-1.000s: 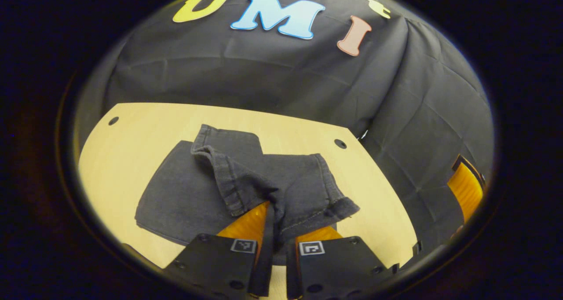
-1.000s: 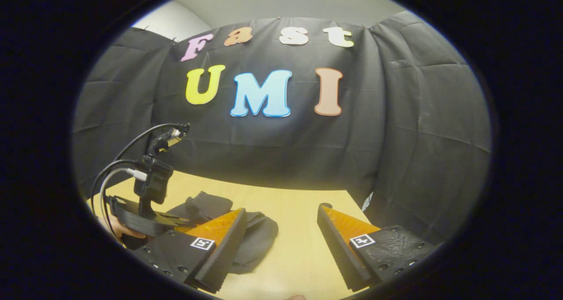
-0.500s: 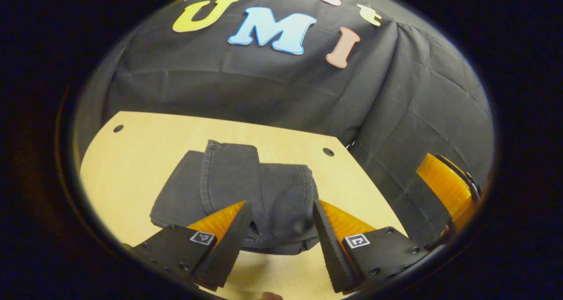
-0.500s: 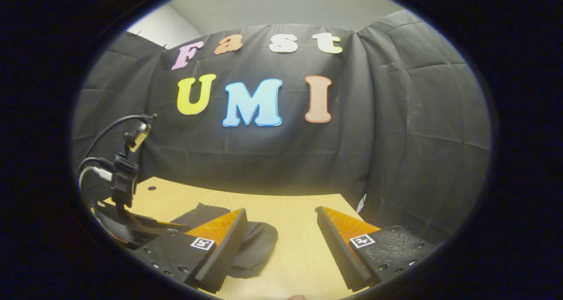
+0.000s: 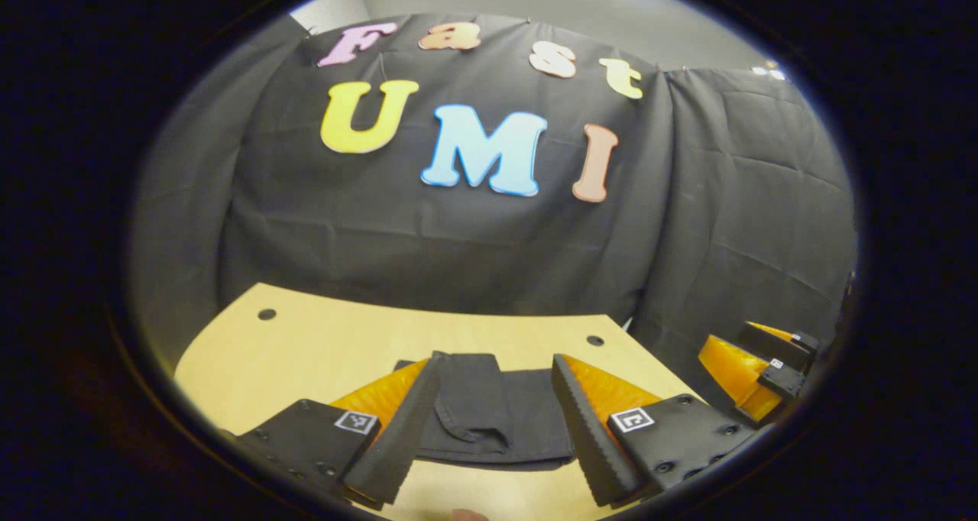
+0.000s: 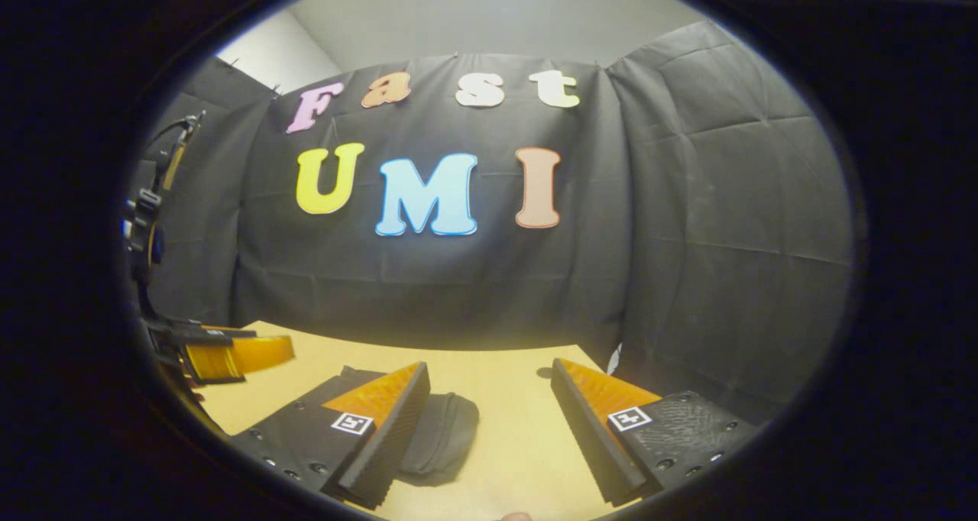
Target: Grasp the waist and the cuffs of the jeans and fold them to make the two legs overlap; first hold the waist and fold one-third of the jeans toward the cuffs, then hold the cuffs and fold the remaining one-third in the same direction to finish folding.
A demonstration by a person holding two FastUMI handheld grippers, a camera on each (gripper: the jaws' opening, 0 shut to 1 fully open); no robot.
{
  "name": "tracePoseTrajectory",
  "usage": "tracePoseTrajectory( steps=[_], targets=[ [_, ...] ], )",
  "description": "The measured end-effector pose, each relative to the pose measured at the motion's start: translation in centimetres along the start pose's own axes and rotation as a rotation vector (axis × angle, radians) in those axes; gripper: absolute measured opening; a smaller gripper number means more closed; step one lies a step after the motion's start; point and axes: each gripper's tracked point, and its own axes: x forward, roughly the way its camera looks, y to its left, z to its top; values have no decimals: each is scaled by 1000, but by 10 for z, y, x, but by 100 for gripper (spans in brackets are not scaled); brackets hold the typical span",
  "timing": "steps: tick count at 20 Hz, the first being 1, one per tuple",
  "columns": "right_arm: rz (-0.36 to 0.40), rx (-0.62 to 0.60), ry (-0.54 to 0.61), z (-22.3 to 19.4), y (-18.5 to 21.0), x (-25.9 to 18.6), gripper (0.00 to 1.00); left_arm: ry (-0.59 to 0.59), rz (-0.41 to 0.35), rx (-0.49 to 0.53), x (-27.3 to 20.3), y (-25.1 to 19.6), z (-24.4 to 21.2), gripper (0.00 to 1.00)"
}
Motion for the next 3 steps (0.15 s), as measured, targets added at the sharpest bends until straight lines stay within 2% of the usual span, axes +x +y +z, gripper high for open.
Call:
tracePoseTrajectory(
  steps=[1,3],
  targets=[
    [-26,-4,0,0,-5,-2,94,-19,22,17,-7,8,3,89],
    [-56,5,-16,5,-9,-12,95,-53,63,55,-20,24,11,89]
  ],
)
